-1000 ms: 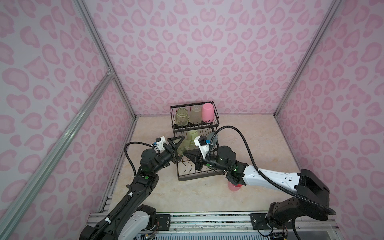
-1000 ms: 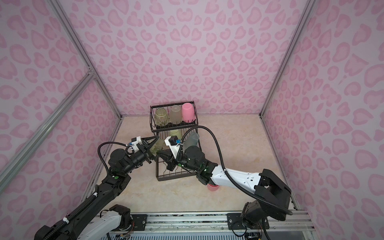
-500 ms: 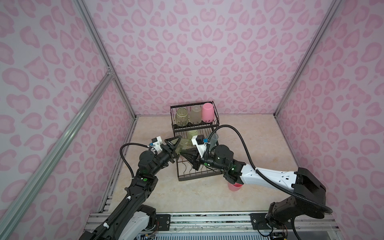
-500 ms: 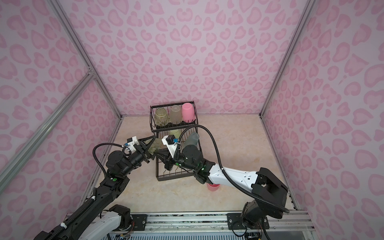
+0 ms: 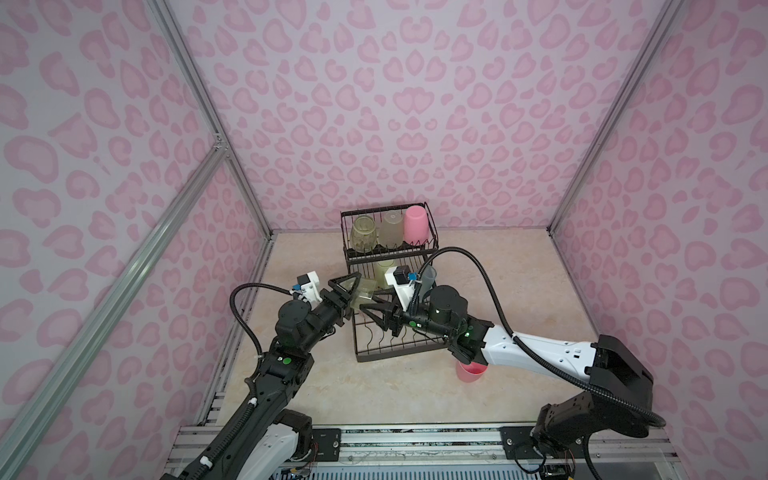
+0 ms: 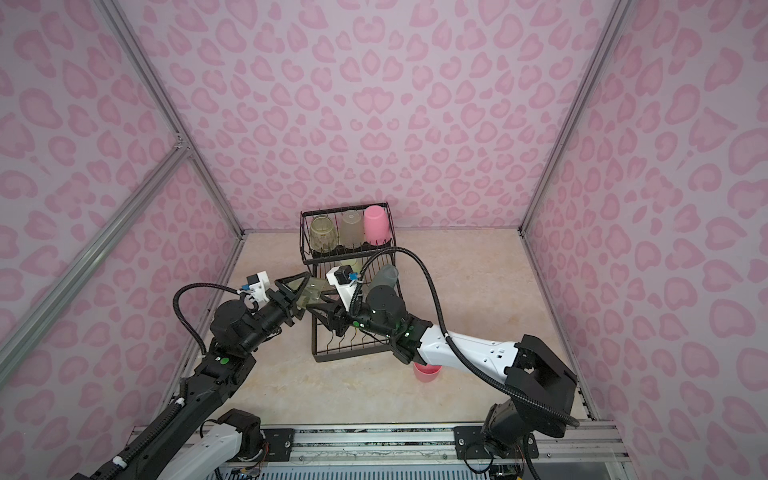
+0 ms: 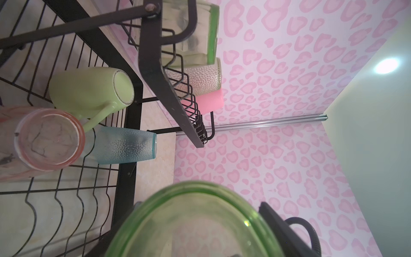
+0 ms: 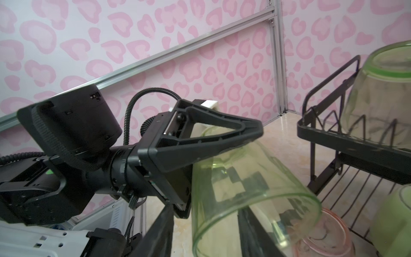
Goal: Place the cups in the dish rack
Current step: 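Grasp the green glass with the left gripper while the right holds it, then open the right gripper and draw it back while the left holds the glass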
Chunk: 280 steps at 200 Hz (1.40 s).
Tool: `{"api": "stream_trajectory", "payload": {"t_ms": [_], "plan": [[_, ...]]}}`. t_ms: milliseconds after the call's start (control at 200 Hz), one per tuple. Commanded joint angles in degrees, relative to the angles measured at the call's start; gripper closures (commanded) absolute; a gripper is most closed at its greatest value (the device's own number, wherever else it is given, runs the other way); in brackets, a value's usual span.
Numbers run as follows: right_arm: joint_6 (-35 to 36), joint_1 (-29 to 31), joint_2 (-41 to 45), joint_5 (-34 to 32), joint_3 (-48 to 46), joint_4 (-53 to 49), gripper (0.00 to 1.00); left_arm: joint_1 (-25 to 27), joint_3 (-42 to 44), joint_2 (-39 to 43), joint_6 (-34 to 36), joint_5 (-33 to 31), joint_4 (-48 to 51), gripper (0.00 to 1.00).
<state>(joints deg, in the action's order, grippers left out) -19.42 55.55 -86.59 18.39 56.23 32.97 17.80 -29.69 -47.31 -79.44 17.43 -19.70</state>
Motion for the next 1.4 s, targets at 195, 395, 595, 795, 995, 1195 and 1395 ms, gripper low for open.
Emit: {"api": "stream_trajectory", "payload": {"t_ms": [195,395,595,795,995,1195,1395], "plan": [[-3.7,-6.5,6.4,-3.5,-3.0,-5.5,0.53,0.9,-2.9,0.9,14.6,-9.1,6.3,0.33],[-4.5,-12.4,10.8,-7.2,-3.2,-15.2,0.54,7.5,-4.7,-1.1,26.6,-19.9,8.1,0.33],[-7.6,-20.0,15.5,-7.8,-7.0,-18.3,0.54,18.3,-6.3,-7.5,38.5,-31.5,5.1,0.34],[-9.4,-25.9,19.3,-6.2,-10.4,-18.3,0.55,26.1,-8.3,-17.9,49.1,-38.6,-1.1,0.36],[-9.5,-29.2,21.7,-4.7,-13.0,-17.4,0.55,31.6,-9.2,-30.4,56.6,-42.6,-10.1,0.37],[-9.9,-31.9,23.0,-3.0,-15.5,-15.8,0.55,33.9,-10.5,-40.5,61.2,-44.3,-18.7,0.38],[-10.0,-34.0,24.0,-1.5,-17.4,-14.8,0.55,35.9,-14.7,-50.0,64.6,-45.3,-22.0,0.38]]}}
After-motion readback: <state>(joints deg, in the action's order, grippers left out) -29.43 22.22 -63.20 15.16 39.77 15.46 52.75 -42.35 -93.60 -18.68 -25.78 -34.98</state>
